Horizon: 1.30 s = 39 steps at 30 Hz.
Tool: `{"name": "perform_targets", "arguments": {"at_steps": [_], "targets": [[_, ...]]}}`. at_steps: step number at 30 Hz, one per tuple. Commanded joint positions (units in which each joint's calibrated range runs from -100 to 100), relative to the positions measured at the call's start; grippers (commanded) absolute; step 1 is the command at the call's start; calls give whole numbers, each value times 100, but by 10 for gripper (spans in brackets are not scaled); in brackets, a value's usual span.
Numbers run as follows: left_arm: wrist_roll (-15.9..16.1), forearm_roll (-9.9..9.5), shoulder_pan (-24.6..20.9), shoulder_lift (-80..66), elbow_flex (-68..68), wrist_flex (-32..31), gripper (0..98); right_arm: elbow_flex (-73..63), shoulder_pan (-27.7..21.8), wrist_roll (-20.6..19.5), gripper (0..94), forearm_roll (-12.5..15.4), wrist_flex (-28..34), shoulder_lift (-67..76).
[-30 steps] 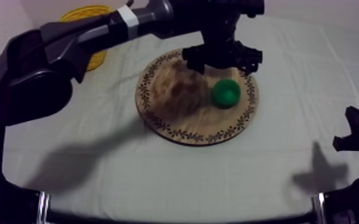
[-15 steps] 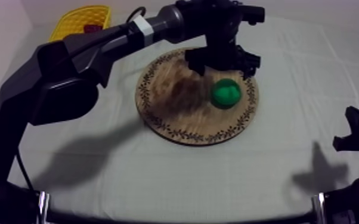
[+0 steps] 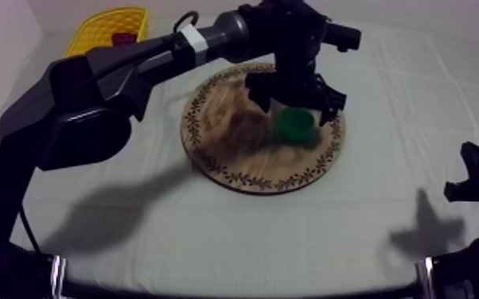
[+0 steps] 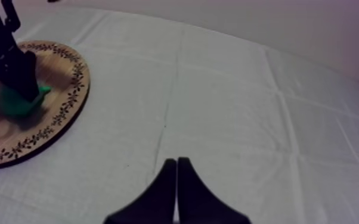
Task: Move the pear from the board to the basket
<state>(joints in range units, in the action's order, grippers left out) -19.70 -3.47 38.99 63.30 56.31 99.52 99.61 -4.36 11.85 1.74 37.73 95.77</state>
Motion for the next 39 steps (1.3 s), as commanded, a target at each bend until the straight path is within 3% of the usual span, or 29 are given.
{"name": "perform_targets", "arguments": {"at_steps": [1,12,29,39], "targets": [[-39,55,36,4,-121,14,941,5,0,-1,5,-1,1,-1],[-130,406,3,129,44,31,947,5,0,-5,5,-1,1,-1],[412,849,-245,421,408,32,921,5,0,-5,5,-1,1,-1],[440,1200,-271,477,358,32,909,5,0,-5,5,-1,1,-1]]}}
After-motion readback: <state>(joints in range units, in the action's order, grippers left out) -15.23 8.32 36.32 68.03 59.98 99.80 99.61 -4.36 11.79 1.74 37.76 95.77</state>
